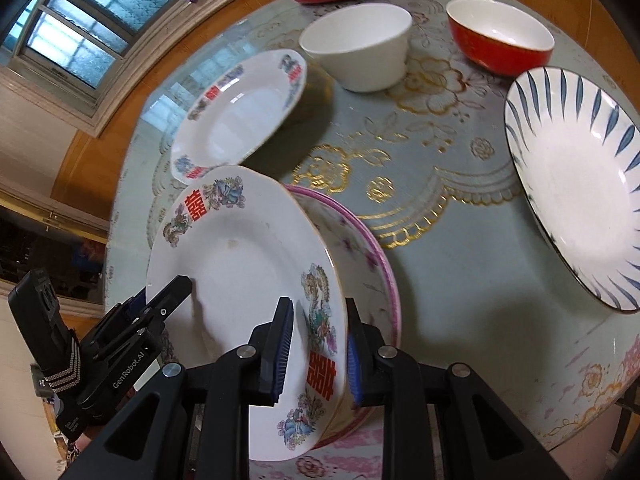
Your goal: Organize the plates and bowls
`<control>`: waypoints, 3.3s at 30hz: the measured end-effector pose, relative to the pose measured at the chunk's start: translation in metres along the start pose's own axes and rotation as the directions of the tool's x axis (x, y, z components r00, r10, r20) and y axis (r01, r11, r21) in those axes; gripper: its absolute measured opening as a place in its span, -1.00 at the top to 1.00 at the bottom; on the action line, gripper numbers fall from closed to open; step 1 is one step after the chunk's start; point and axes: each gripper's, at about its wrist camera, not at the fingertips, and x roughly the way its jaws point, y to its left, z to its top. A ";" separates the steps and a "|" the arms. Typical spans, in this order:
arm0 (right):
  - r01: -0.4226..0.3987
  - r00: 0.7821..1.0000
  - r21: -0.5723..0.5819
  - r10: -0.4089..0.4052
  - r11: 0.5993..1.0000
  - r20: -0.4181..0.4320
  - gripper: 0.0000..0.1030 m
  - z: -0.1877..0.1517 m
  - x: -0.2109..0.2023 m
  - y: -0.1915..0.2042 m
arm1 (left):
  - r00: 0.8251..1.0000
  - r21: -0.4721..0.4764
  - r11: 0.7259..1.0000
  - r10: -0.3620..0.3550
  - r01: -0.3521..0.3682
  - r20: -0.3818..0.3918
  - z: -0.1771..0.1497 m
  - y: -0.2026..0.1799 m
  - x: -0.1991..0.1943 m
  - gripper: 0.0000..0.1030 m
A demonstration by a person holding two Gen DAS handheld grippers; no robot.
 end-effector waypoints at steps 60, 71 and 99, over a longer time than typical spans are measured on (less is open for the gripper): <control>-0.017 1.000 0.027 0.017 0.999 0.006 0.50 -0.002 -0.009 -0.021 | 0.998 0.007 0.999 0.053 -0.053 0.026 -0.019 -0.022 -0.027 -0.30; -0.030 0.999 0.026 0.029 0.999 0.017 0.50 0.001 -0.015 -0.026 | 0.995 -0.037 0.996 0.081 -0.079 0.057 -0.009 -0.014 -0.040 -0.62; 0.093 0.972 -0.183 -0.049 0.979 0.231 -0.08 0.054 -0.023 0.019 | 0.992 -0.157 0.982 0.116 -0.107 0.050 0.066 0.059 -0.019 -0.98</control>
